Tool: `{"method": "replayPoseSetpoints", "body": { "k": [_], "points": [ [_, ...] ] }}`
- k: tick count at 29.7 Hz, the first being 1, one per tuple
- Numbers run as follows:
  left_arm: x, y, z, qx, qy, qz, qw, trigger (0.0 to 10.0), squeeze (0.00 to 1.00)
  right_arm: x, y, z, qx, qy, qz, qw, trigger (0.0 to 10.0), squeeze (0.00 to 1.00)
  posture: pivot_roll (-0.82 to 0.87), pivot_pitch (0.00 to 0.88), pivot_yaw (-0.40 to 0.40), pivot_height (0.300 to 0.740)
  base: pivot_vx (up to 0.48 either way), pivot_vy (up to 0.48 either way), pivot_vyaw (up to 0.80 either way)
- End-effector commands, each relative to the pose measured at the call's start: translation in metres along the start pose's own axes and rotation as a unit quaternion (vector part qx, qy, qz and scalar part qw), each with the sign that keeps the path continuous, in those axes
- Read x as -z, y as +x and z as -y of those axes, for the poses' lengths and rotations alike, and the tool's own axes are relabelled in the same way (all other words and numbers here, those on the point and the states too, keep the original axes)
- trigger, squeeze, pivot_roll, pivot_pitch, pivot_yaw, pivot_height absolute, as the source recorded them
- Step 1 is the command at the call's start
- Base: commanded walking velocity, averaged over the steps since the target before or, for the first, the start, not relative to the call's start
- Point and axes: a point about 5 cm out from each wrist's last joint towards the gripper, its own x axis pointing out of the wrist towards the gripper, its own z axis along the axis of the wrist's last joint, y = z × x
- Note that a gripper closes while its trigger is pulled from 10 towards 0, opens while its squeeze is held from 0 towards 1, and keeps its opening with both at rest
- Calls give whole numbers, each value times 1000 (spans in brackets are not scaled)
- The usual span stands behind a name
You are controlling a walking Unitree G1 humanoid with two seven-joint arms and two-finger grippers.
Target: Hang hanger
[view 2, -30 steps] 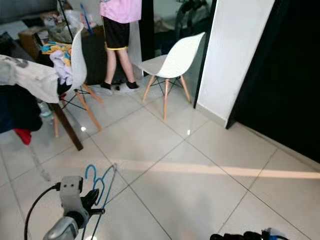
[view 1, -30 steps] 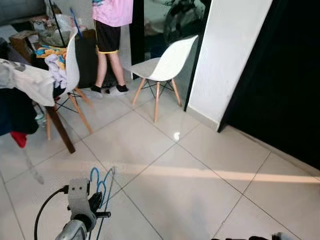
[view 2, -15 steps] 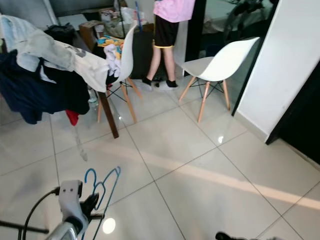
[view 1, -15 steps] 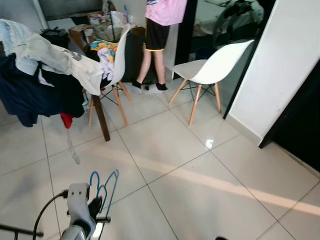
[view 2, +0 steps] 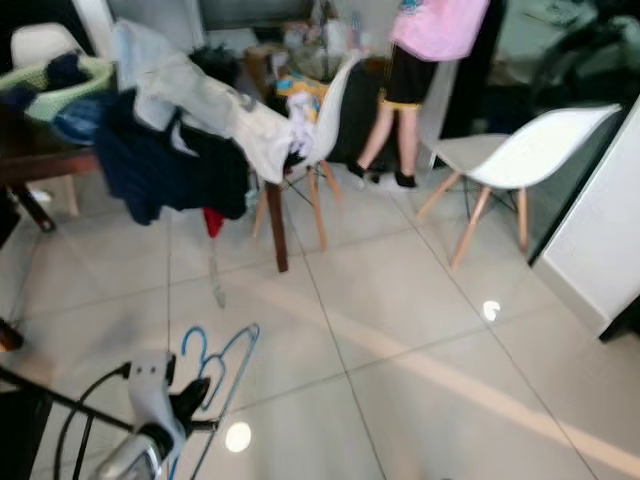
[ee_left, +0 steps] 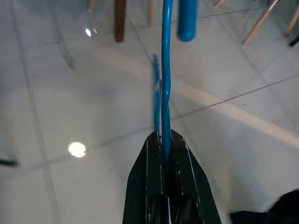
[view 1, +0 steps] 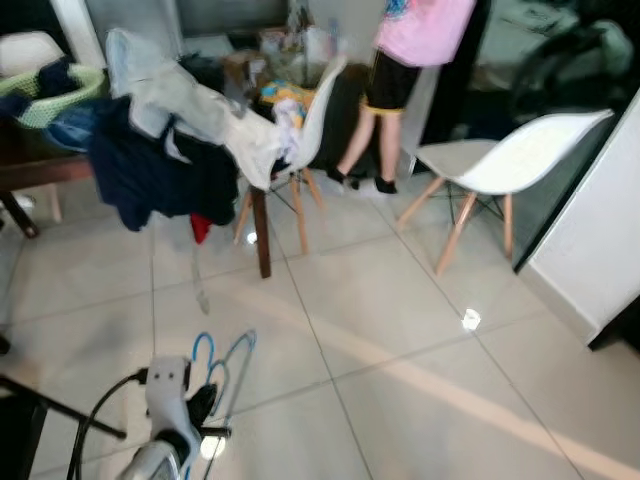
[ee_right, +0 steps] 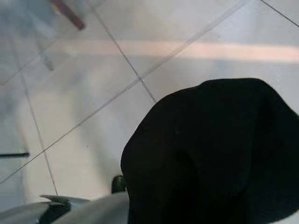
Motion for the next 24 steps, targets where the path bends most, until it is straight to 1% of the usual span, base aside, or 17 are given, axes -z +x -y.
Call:
{"method": "replayPoseSetpoints", "body": {
  "k": [1, 2, 3, 5, 6, 7, 8, 10, 11, 12, 13, 14, 16, 18, 21, 23, 24],
  "points": [
    [-12, 4, -6, -2, 40, 19, 999, 10000, 0, -7, 1, 0, -11, -15, 19, 1000, 10000, 0, -45, 91, -28, 740, 0, 0, 638],
    [-26, 8, -6, 5, 67, 40, 997, 10000, 0, -18, 5, -1, -28, -24, 42, 998, 10000, 0, -45, 91, -28, 740, 0, 0, 644],
    [-26, 8, -6, 5, 67, 40, 997, 10000, 0, -18, 5, -1, -28, -24, 42, 998, 10000, 0, -45, 91, -28, 740, 0, 0, 644],
    [-53, 11, 2, 28, 107, 88, 990, 10000, 0, -51, 33, -29, -81, -49, 103, 990, 10000, 0, -39, 92, -28, 740, 0, 0, 638],
    [-53, 11, 2, 28, 107, 88, 990, 10000, 0, -51, 33, -29, -81, -49, 103, 990, 10000, 0, -39, 92, -28, 740, 0, 0, 638],
    [-65, 8, 11, 42, 110, 113, 987, 10000, 0, -74, 50, -54, -115, -64, 138, 982, 10000, 0, -39, 92, -28, 740, 0, 0, 638],
    [-75, 2, 21, 57, 99, 134, 984, 10000, 0, -104, 56, -89, -151, -86, 180, 968, 10000, 0, -39, 92, -28, 740, 0, 0, 638],
    [-75, 2, 21, 57, 99, 134, 984, 10000, 0, -104, 56, -89, -151, -86, 180, 968, 10000, 0, -39, 92, -28, 740, 0, 0, 638],
    [-82, -5, 34, 76, 84, 147, 983, 10000, 0, -129, 46, -124, -176, -124, 215, 953, 10000, 0, -39, 92, -28, 740, 0, 0, 638],
    [-82, -5, 34, 76, 84, 147, 983, 10000, 0, -129, 46, -124, -176, -124, 215, 953, 10000, 0, -39, 92, -28, 740, 0, 0, 638],
    [-84, -13, 48, 101, 69, 153, 981, 10000, 0, -146, 27, -147, -185, -143, 244, 941, 10000, 0, -34, 100, -30, 740, 0, 0, 406],
    [-84, -13, 48, 101, 69, 153, 981, 10000, 0, -146, 27, -147, -185, -143, 244, 941, 10000, 0, -34, 100, -30, 740, 0, 0, 406],
    [-84, -17, 56, 114, 53, 153, 980, 10000, 0, -166, -6, -161, -187, -142, 278, 932, 10000, 0, -37, 103, -27, 740, 0, 0, 0],
    [-84, -15, 53, 112, 40, 153, 981, 10000, 0, -172, -14, -164, -190, -138, 285, 929, 10000, 0, -40, 104, -29, 740, 0, 0, 0],
    [-88, -11, 54, 121, 29, 167, 978, 10000, 0, -179, -13, -175, -204, -135, 295, 924, 10000, 0, -45, 103, -32, 740, 0, 0, 0],
    [-97, -8, 59, 130, 38, 187, 973, 10000, 0, -185, -4, -190, -213, -140, 303, 918, 10000, 0, -39, 100, -38, 740, 311, 0, 0],
    [-97, -8, 59, 130, 38, 187, 973, 10000, 0, -185, -4, -190, -213, -140, 303, 918, 10000, 0, -39, 100, -38, 740, 341, 0, 0]
  ]
}}
